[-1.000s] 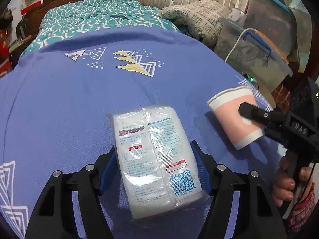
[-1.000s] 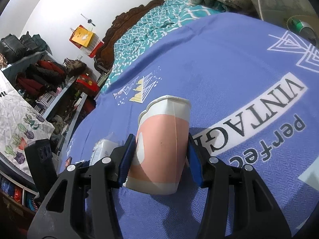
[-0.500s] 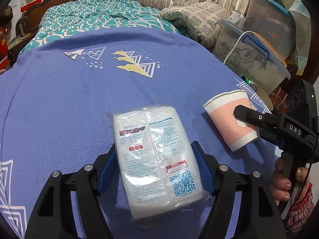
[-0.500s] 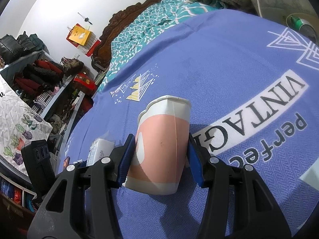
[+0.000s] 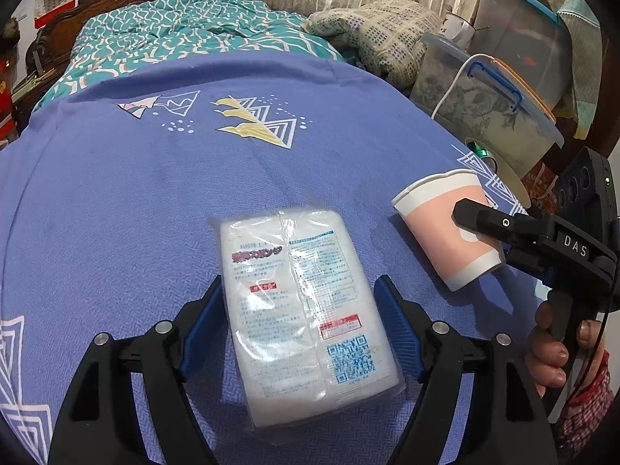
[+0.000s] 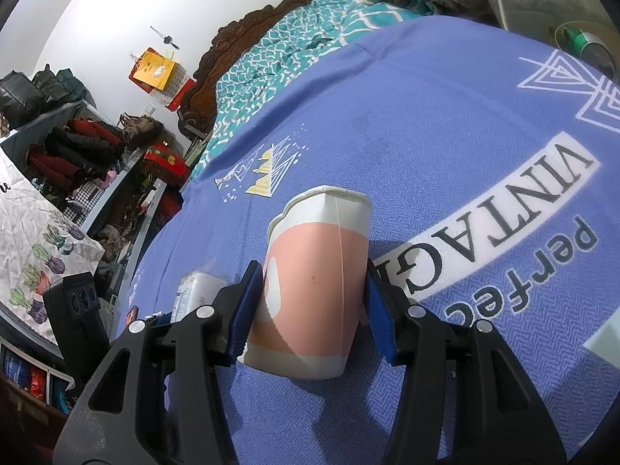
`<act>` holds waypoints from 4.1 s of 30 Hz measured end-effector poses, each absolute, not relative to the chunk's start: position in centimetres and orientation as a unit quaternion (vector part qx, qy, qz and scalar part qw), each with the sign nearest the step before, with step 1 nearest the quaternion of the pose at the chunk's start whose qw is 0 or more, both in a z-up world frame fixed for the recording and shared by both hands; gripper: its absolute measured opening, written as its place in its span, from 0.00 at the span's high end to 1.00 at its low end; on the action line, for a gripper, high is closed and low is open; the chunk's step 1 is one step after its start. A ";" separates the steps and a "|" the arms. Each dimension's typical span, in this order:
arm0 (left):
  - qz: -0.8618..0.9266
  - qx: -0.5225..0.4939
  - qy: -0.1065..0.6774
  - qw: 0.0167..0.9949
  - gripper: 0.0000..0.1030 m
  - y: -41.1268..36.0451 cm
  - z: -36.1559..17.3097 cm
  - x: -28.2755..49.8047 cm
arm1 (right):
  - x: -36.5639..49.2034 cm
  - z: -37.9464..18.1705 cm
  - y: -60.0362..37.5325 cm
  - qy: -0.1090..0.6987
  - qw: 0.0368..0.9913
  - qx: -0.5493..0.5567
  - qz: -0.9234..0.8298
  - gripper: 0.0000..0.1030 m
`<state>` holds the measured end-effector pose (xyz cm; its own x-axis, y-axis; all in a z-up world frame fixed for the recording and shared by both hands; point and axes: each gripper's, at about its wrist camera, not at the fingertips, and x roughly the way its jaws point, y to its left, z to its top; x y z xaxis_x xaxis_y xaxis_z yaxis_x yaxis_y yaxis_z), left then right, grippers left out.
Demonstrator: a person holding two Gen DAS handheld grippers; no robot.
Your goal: Collect trash
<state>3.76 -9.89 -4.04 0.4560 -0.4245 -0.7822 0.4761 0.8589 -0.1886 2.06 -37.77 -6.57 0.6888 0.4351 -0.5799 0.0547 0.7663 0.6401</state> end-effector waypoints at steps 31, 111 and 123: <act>-0.287 0.023 0.455 0.842 0.16 -10.3 -4.0 4.0 | 2.2 -6.8 -38.0 0.379 0.860 0.323 0.112 0.48; -0.390 0.112 0.369 0.836 0.08 -27.2 1.0 0.9 | -8.9 -2.1 -52.8 0.243 0.877 0.400 -0.111 0.25; -0.324 0.119 0.362 0.866 0.08 -21.4 0.4 0.3 | -8.6 -3.0 -45.0 0.303 0.871 0.376 -0.089 0.25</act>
<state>0.34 -21.36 0.37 0.5273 -0.4755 -0.7042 0.6480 0.7611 -0.0287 -8.56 -44.98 -3.00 0.8006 0.0721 -0.5948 0.3832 0.7016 0.6008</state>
